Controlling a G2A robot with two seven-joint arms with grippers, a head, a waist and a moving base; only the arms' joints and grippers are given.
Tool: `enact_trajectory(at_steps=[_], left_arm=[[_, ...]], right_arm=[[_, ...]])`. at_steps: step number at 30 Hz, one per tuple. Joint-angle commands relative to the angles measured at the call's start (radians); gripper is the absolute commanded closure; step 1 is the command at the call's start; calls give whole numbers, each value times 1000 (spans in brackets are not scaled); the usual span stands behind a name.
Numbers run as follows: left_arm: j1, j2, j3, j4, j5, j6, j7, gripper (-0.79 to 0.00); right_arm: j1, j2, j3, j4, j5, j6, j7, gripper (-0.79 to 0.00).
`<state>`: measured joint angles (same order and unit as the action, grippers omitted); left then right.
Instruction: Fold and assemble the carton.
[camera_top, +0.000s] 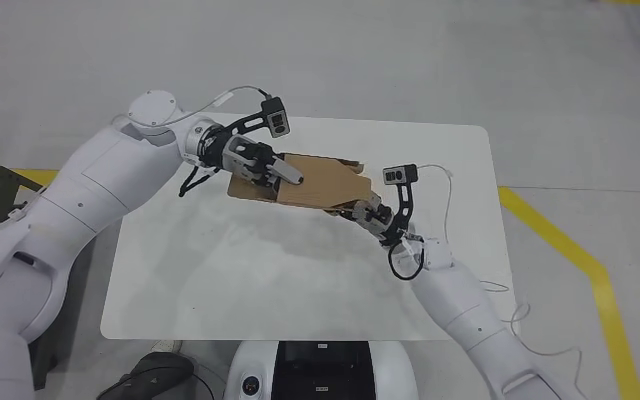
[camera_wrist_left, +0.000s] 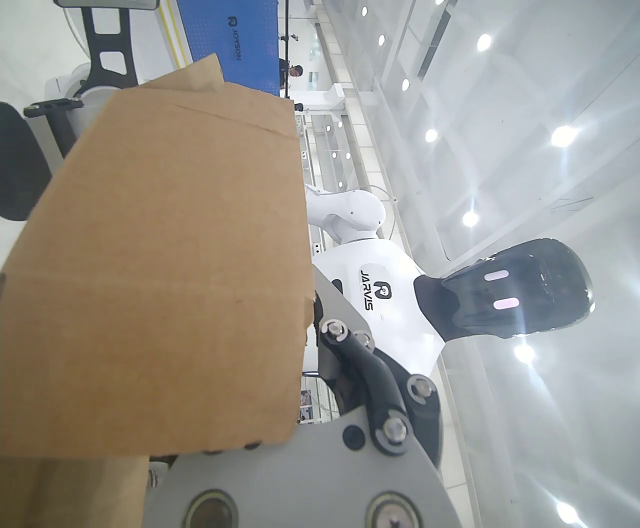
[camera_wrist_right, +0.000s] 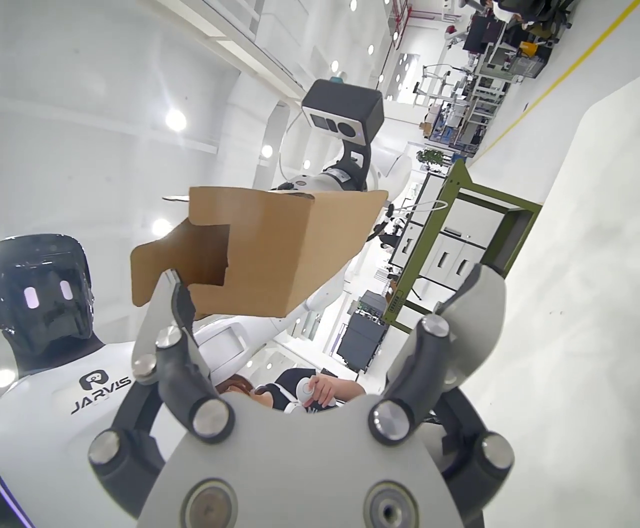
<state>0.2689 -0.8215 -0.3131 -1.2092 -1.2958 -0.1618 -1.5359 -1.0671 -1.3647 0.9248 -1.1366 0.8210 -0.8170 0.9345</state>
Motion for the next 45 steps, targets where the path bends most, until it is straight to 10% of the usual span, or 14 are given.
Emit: enact_trajectory(at_steps=[1, 26, 35, 45], left_arm=[[3, 2, -5, -5, 2, 2, 0, 0], [24, -12, -25, -23, 21, 30, 0, 0], [25, -19, -21, -8, 30, 39, 0, 0], [31, -13, -26, 5, 36, 39, 0, 0]], right_arm=[[6, -5, -6, 13, 10, -2, 9, -785], [54, -45, -52, 44, -83, 11, 6, -776], [48, -41, -30, 23, -162, 11, -19, -382], [28, -36, -7, -21, -229, 33, -61, -271]])
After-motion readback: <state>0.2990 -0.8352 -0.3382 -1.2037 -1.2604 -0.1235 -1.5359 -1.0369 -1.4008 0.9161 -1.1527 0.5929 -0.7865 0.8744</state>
